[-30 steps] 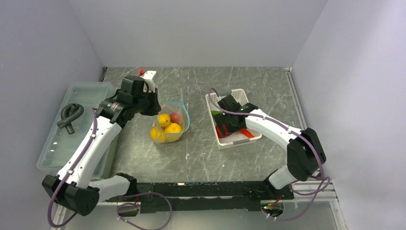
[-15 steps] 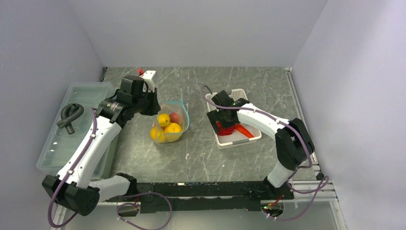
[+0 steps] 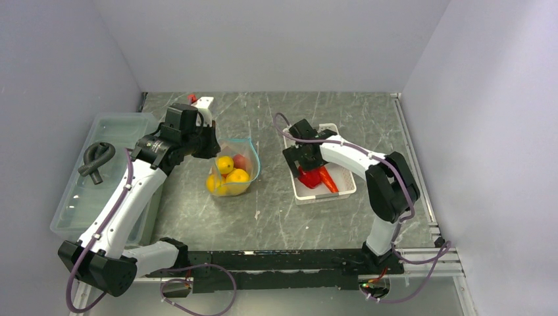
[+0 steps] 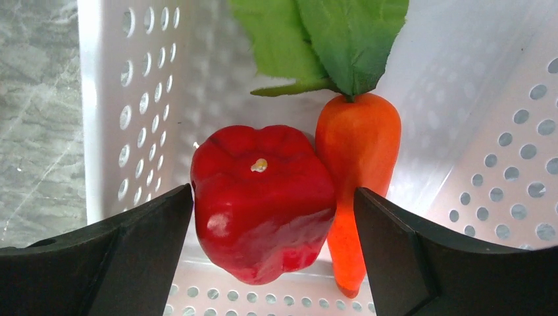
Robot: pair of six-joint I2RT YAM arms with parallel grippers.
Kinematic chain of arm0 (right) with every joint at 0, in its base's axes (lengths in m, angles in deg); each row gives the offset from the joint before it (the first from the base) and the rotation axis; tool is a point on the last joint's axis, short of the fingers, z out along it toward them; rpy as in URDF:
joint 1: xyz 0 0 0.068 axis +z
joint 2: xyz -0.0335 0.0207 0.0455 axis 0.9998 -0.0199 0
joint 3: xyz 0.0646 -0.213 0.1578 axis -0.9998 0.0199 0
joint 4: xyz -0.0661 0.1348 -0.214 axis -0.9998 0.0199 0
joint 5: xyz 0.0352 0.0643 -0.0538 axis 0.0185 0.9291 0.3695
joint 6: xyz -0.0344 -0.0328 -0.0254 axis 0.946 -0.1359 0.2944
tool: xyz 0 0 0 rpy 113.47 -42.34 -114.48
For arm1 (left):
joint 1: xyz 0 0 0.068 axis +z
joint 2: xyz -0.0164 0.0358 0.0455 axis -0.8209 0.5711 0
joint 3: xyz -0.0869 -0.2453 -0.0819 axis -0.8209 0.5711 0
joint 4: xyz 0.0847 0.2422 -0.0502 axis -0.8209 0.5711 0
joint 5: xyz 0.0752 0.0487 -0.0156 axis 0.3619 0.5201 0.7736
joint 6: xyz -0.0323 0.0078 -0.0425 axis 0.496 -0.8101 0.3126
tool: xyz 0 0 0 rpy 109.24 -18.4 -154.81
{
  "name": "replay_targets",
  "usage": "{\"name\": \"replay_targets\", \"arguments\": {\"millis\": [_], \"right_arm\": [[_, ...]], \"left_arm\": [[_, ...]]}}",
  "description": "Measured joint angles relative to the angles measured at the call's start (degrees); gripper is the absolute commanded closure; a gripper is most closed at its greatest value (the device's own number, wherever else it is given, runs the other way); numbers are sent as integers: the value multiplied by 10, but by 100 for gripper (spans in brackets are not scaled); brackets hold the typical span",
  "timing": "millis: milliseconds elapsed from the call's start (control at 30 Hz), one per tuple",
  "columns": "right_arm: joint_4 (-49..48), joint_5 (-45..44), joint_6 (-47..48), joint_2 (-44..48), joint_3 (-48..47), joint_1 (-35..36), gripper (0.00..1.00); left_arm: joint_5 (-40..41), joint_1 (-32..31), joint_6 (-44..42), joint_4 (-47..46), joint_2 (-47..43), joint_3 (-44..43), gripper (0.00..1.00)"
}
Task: Place the food in the zip-top bag and seal the zipper
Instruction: Pick up the fake vegetable from the bin.
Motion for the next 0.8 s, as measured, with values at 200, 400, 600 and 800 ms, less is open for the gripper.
{"name": "replay_targets", "arguments": {"millis": [200,400,600,800], "right_arm": [[-5,8,2,-4,0,-5,16],[-5,10,2,-4,0,-5,37],[-4,10,-1,-3,0,-5,54],[7,5,-13,20,0,-5,60]], "left_arm": [[0,0,0,0,0,0,100],[0,0,0,0,0,0,100],[0,0,0,0,0,0,100],[0,0,0,0,0,0,100]]}}
